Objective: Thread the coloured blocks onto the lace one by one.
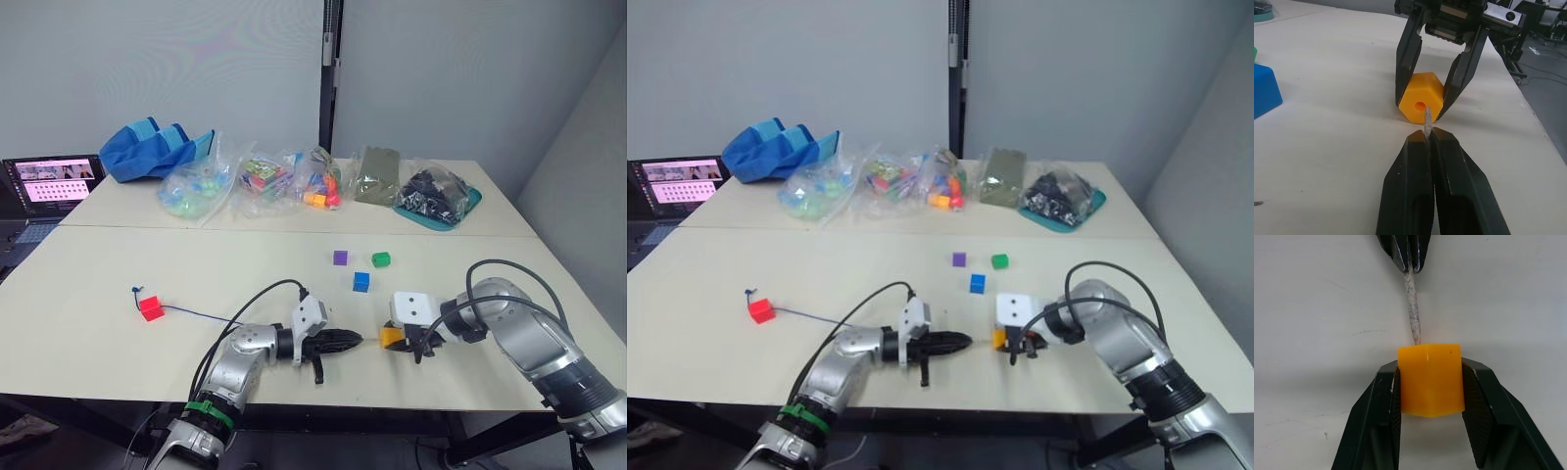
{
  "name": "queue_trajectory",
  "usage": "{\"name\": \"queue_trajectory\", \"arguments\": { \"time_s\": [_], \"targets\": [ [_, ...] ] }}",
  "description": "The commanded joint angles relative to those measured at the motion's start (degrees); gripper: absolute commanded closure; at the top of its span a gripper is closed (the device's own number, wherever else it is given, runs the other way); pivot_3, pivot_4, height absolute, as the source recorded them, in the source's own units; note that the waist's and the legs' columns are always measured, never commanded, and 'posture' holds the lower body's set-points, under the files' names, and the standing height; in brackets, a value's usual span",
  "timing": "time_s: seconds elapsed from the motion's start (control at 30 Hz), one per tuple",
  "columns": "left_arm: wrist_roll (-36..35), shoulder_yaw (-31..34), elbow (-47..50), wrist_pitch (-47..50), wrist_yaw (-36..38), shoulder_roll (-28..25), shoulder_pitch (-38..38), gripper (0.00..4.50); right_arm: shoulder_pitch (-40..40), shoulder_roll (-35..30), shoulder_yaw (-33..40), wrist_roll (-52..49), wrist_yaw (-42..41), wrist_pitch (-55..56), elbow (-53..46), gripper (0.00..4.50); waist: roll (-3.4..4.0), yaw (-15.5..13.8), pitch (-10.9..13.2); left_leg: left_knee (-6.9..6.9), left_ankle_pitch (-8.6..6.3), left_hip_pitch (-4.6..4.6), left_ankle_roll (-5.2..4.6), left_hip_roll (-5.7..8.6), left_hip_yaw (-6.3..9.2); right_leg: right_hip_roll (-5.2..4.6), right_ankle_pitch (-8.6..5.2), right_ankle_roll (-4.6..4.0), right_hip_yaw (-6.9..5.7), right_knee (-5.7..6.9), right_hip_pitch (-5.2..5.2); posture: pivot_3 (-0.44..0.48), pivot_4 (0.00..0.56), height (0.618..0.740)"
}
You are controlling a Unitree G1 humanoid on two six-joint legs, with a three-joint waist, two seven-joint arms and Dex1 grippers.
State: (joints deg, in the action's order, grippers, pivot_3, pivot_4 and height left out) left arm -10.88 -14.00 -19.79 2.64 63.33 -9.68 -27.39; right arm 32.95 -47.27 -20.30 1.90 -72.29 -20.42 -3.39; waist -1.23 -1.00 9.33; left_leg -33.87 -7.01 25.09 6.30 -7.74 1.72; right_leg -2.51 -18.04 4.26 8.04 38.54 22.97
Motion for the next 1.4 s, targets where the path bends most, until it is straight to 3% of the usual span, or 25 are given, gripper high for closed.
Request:
{"name": "queue_trajectory", "arguments": {
  "time_s": [0.03,0.43,0.8,1.07,1.33,1.4],
  "targets": [
    [0.40,-1.62,-0.42,0.27,-0.84,1.78,-1.05,4.50,-0.14,0.02,1.32,-0.77,0.16,-0.24,-1.72,3.31,0.00,-0.04,0.00,0.00,0.00,0.00,0.00,0.00,0.00,0.00,0.00,0.00,0.00,0.00,0.00,0.000,0.150,0.717],
    [-0.58,-1.00,-1.91,0.30,-1.21,3.64,-1.61,4.50,-0.56,0.02,1.30,-0.69,0.32,-0.67,-2.27,3.31,0.00,0.22,0.00,0.02,0.00,0.01,0.00,0.01,0.00,0.00,0.01,0.00,0.00,0.00,0.02,0.000,0.150,0.717],
    [2.24,-2.57,-9.40,-0.16,-0.64,5.82,-6.21,4.50,-1.08,0.89,1.16,-1.30,0.68,-2.53,-4.41,3.31,0.00,-0.12,0.00,-0.01,0.00,0.01,0.01,0.04,0.00,-0.02,0.01,0.02,0.00,-0.01,-0.01,0.000,0.150,0.717],
    [5.37,-3.34,-5.25,-0.92,0.30,-0.31,-7.27,1.89,-1.58,1.56,0.91,-1.06,1.72,-2.77,-4.04,3.31,0.00,0.33,0.00,0.00,0.01,0.00,0.01,0.04,0.01,-0.02,0.01,0.02,0.00,-0.01,-0.01,0.000,0.150,0.717],
    [6.27,-4.72,-1.79,1.02,1.43,-4.61,-7.59,1.88,-1.35,2.70,0.16,-0.63,2.40,-2.35,-3.16,3.31,0.00,0.49,0.00,0.03,0.01,-0.01,0.01,0.03,0.01,0.00,0.01,0.01,0.00,0.01,0.01,0.000,0.150,0.717],
    [5.73,-4.99,-0.98,2.69,2.97,-5.38,-7.51,2.43,-1.40,2.77,0.20,-0.55,2.52,-2.25,-3.09,3.31,0.00,0.46,0.00,0.03,0.01,-0.01,0.01,0.02,0.01,0.00,0.01,0.01,0.00,0.01,0.02,0.000,0.150,0.717]
  ]
}}
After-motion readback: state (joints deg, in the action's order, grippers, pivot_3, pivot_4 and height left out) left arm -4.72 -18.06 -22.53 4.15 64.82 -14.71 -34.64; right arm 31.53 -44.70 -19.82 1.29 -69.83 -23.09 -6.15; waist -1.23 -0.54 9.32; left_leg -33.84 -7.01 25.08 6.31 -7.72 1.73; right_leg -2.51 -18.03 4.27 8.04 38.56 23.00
